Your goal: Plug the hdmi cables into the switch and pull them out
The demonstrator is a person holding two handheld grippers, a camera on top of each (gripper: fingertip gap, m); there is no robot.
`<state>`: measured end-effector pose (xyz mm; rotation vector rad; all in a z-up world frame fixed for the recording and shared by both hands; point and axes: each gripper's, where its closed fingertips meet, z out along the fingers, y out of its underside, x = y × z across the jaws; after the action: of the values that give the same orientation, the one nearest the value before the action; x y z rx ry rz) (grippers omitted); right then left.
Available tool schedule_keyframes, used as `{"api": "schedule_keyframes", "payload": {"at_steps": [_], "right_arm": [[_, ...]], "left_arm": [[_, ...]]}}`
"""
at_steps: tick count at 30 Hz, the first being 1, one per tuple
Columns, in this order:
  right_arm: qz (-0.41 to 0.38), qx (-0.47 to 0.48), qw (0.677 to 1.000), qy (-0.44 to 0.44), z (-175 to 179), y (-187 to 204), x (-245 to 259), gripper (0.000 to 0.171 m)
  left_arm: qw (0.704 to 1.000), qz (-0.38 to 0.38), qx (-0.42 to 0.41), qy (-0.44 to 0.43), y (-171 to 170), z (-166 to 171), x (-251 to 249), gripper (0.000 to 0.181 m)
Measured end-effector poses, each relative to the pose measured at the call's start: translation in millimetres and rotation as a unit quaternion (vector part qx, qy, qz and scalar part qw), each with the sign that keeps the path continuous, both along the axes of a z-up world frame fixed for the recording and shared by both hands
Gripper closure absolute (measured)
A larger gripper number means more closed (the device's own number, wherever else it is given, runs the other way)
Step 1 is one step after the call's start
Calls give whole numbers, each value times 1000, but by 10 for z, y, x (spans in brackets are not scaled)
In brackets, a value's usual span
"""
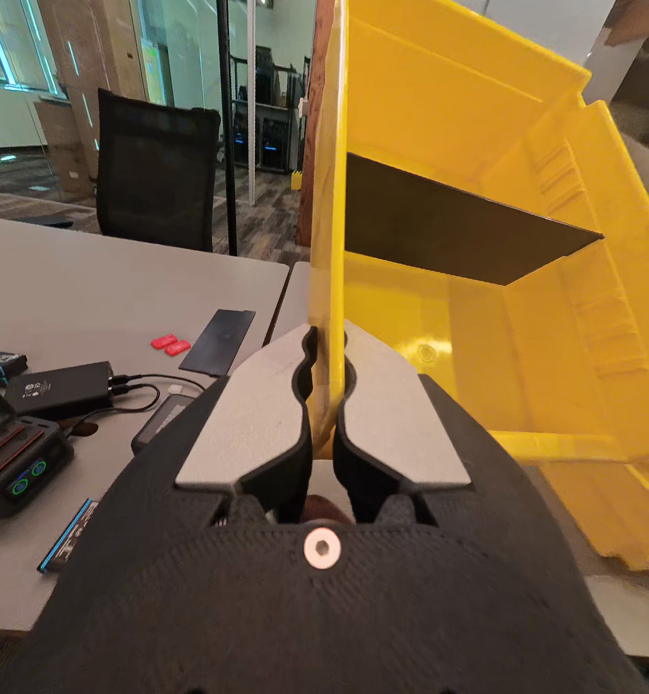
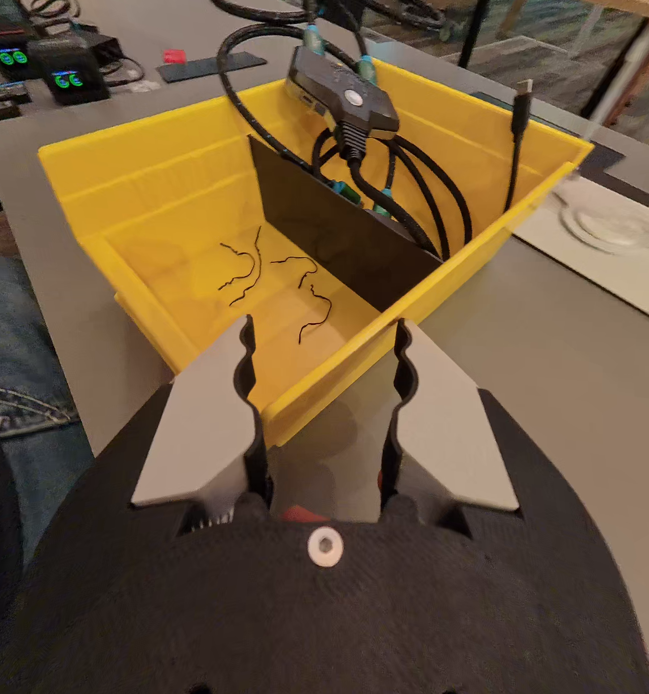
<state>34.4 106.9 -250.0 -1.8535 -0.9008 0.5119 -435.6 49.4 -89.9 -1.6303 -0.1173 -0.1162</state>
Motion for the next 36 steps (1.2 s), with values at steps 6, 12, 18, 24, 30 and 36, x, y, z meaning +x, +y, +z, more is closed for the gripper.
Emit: {"api": "schedule_keyframes", "payload": {"at_steps": [6,12,18,24,30,36], "right_arm": [[109,-11,994,9,1,-61,-987,86],[115,34,990,80,587,-30,-855,89],[71,115,971,197,1472,-431,137,82],[12,147,953,264,1650,-942,922,85],[-141,166,949,227,1337,-944,1617,68],[-242,124,940,205,922,-759,2192,72]], "left_arm": [[999,-30,21,15,-18,234,317,175],[996,-85,29,19,68,355,946,175],[986,-164,8,43,377,206,2097,175],[959,-270,-31,79,598,-96,3575,175],[932,-343,-79,86,600,-472,4763,174],[920,-367,-123,68,692,-973,5395,173]]}}
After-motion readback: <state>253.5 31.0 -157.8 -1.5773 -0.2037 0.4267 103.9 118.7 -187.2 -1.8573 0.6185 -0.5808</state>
